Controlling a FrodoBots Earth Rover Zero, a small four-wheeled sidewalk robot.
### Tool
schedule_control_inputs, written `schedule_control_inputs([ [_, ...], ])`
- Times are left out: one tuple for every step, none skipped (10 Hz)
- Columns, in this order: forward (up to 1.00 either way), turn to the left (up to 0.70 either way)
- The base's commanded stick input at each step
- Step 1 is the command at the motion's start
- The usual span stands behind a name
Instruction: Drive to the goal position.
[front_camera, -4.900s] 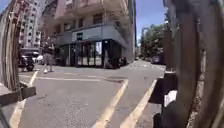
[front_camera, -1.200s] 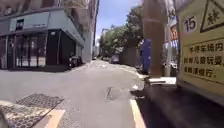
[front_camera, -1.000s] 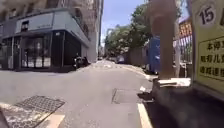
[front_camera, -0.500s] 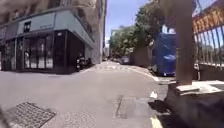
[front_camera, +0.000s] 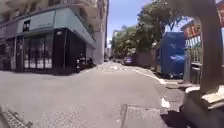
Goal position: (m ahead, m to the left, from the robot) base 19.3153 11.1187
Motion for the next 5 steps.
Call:
schedule_control_inputs([
  [0.7, 0.0],
  [0.7, 0.14],
  [0.7, 0.14],
  [0.7, 0.14],
  [0.7, 0.14],
])
